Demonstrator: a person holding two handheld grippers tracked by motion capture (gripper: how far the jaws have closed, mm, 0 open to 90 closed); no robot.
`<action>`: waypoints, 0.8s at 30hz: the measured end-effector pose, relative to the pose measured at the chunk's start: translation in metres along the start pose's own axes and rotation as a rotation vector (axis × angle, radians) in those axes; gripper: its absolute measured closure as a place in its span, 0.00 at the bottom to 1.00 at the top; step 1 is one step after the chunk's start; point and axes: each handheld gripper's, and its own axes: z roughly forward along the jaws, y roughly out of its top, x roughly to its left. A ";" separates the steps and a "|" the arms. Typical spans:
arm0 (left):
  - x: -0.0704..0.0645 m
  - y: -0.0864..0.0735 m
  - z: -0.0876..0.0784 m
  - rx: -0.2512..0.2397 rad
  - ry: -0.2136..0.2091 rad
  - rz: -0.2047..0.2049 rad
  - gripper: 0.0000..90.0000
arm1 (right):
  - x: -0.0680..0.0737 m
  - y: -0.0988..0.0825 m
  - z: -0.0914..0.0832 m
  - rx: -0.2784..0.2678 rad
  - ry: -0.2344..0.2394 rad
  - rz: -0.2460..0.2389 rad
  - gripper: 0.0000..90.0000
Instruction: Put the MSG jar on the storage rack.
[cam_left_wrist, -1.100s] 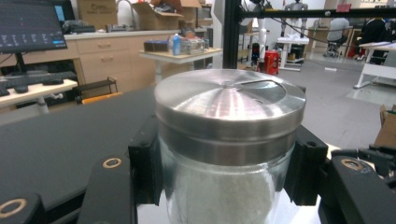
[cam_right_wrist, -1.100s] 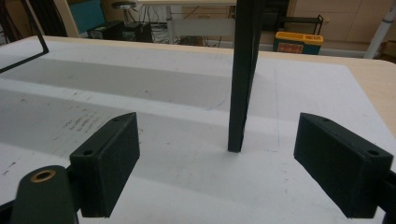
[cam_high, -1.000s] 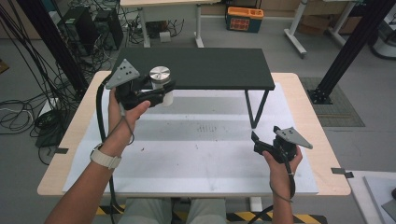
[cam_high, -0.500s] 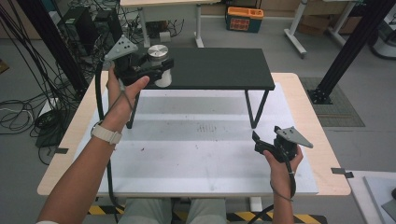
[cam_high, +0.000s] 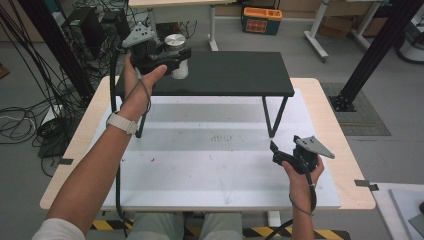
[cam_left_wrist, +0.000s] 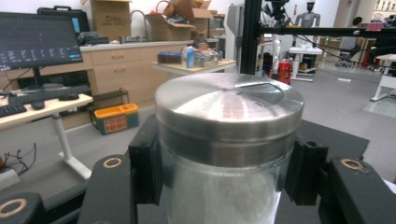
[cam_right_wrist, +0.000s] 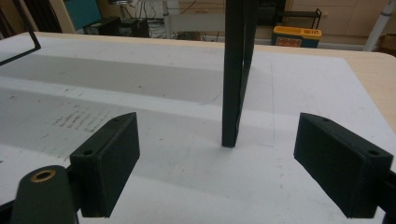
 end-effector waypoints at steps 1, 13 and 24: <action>0.002 -0.001 0.002 0.003 0.003 -0.006 0.48 | 0.000 0.000 0.000 0.001 -0.001 0.003 0.15; 0.016 -0.010 0.020 0.019 0.023 -0.025 0.47 | -0.001 -0.001 -0.002 0.005 -0.007 0.007 0.15; 0.023 -0.015 0.033 0.015 0.031 -0.028 0.47 | -0.003 -0.002 -0.001 0.008 -0.012 0.013 0.16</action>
